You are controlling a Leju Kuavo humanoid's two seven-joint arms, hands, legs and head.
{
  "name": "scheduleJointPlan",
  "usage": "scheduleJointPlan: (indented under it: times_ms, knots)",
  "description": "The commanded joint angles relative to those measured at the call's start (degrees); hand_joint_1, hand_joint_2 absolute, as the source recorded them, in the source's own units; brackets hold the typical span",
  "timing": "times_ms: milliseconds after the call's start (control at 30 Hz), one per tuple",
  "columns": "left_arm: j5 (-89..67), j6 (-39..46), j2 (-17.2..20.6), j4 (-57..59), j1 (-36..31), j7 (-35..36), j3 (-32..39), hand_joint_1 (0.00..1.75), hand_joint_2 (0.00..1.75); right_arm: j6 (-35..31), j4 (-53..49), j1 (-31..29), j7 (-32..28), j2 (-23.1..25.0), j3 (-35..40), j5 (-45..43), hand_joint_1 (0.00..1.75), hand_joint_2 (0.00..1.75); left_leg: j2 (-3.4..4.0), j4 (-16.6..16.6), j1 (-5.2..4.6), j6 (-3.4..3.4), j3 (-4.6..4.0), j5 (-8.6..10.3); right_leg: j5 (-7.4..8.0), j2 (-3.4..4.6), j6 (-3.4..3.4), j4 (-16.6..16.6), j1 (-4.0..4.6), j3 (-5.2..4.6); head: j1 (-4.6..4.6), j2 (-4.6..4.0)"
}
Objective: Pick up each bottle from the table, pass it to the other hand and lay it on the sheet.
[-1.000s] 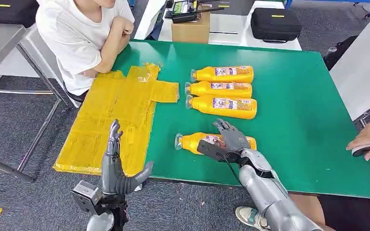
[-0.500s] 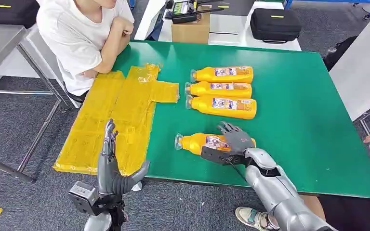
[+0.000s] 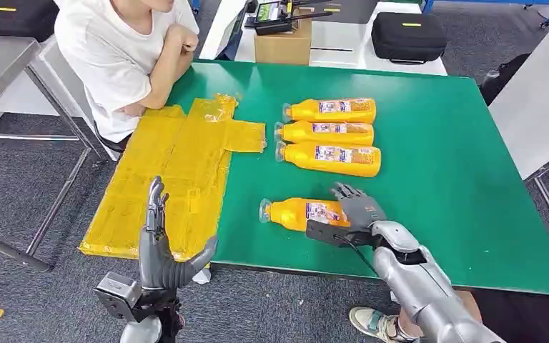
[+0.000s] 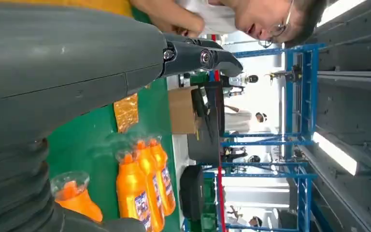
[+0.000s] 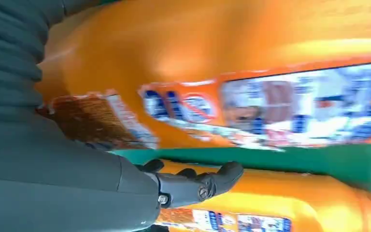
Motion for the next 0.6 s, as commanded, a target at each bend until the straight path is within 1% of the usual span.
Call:
scheduleJointPlan:
  times_ms: [33,100,167,200,233,300,333,367,400,433,467,500,533,567,600]
  knots:
    - [-0.05,0.5,0.51,0.51,-0.8,0.13,0.84,0.0,1.75,3.6,-8.65,3.7,-0.14,-10.31,2.87,-1.78,0.0,1.75,-0.26,-0.02,0.04,-0.06,0.12,-0.03,-0.11,-0.32,-0.09,-0.04,0.05,0.24,-0.04,0.0]
    - [0.18,0.1,0.63,0.77,-0.98,0.13,0.73,0.0,1.75,4.57,-7.85,4.87,0.67,-9.88,2.93,-2.08,0.0,1.75,-0.16,-0.03,0.03,-0.05,0.08,-0.02,-0.06,-0.18,-0.07,-0.05,0.04,0.17,0.0,0.0]
    - [0.19,-0.16,0.76,0.45,-1.11,0.13,0.49,0.0,1.75,5.19,-6.5,4.6,1.75,-9.85,3.84,-1.44,0.0,1.75,-0.14,-0.05,0.06,-0.11,0.29,-0.13,-0.15,-0.19,-0.16,-0.09,0.08,0.41,-0.02,0.0]
    - [0.2,-0.05,0.77,0.19,-1.34,0.17,0.45,0.0,1.75,6.35,-5.86,3.83,2.39,-10.12,4.3,-1.45,0.0,1.75,-0.06,-0.06,0.04,-0.07,0.18,-0.07,-0.08,-0.12,-0.11,-0.08,0.07,0.26,0.0,0.0]
    - [0.21,0.0,0.8,0.26,-1.48,0.27,0.48,0.0,1.75,7.17,-5.86,3.18,2.81,-11.02,5.0,-1.12,0.0,1.75,0.0,-0.04,0.07,-0.11,0.26,-0.13,-0.12,-0.12,-0.16,-0.07,0.09,0.34,-0.04,-0.02]
    - [0.38,-0.1,0.75,0.41,-1.93,0.48,0.56,0.0,1.75,8.29,-5.92,2.26,2.35,-12.25,4.9,-1.92,0.0,1.75,-0.01,-0.02,0.02,-0.08,0.07,-0.05,-0.04,-0.13,-0.08,-0.02,0.05,0.11,-0.04,0.0]
    - [0.42,-0.07,0.71,0.77,-2.24,0.48,0.5,0.0,1.75,8.67,-5.52,1.97,2.05,-12.59,5.03,-2.13,0.07,1.75,-0.07,-0.01,0.05,-0.12,0.18,-0.08,-0.1,-0.24,-0.14,-0.02,0.08,0.22,-0.07,0.0]
    - [0.52,-0.11,0.71,1.26,-2.47,0.51,0.39,0.0,1.75,8.7,-4.7,1.73,1.75,-12.54,5.22,-2.27,0.66,1.75,-0.11,-0.02,0.01,-0.07,0.11,-0.03,-0.05,-0.22,-0.07,-0.04,0.04,0.13,-0.02,-0.02]
    - [0.54,-0.1,0.72,1.64,-2.7,0.47,0.24,0.0,1.75,8.48,-3.72,1.79,0.89,-11.83,4.68,-3.32,1.61,1.75,-0.16,-0.01,0.05,-0.1,0.19,-0.06,-0.1,-0.28,-0.12,-0.05,0.09,0.25,-0.02,0.0]
    - [0.54,-0.09,0.67,1.84,-2.83,0.47,0.16,0.0,1.75,8.5,-3.27,1.8,0.95,-11.3,4.9,-3.28,1.61,1.75,-0.13,-0.02,0.07,-0.08,0.19,-0.05,-0.06,-0.2,-0.1,-0.08,0.1,0.25,-0.04,0.0]
    - [0.52,-0.08,0.75,2.17,-2.96,0.46,0.01,0.0,1.75,7.17,-2.21,2.12,0.28,-10.51,4.25,-4.01,1.75,1.75,-0.07,-0.01,0.08,-0.09,0.24,-0.07,-0.06,-0.16,-0.12,-0.08,0.11,0.3,-0.02,0.0]
    - [0.59,0.05,0.78,2.58,-2.97,0.33,-0.06,0.0,1.75,4.34,-0.85,2.98,-0.82,-9.1,3.08,-4.49,1.75,1.75,0.0,-0.03,0.05,-0.08,0.23,-0.07,-0.05,-0.08,-0.1,-0.07,0.08,0.29,-0.04,0.0]
    - [0.96,0.11,0.74,2.87,-2.88,0.28,-0.03,0.0,1.75,2.31,0.15,4.47,-0.97,-7.17,1.09,-5.29,1.75,1.75,0.0,-0.07,0.05,-0.07,0.23,-0.05,-0.02,-0.07,-0.08,-0.1,0.07,0.29,-0.02,0.0]
    - [0.98,0.11,0.8,3.19,-2.81,0.27,-0.13,0.0,1.75,1.01,1.38,5.29,-1.01,-5.56,0.69,-5.04,1.75,1.75,0.03,-0.13,0.1,-0.1,0.35,-0.06,-0.03,-0.07,-0.13,-0.19,0.12,0.43,-0.02,0.0]
    - [0.98,-0.02,0.87,3.34,-2.8,0.16,-0.33,0.0,1.75,-2.43,2.46,5.7,-1.51,-4.13,-0.13,-4.25,1.33,1.75,0.01,-0.15,0.11,-0.1,0.37,-0.06,-0.02,-0.08,-0.12,-0.22,0.13,0.45,-0.02,-0.02]
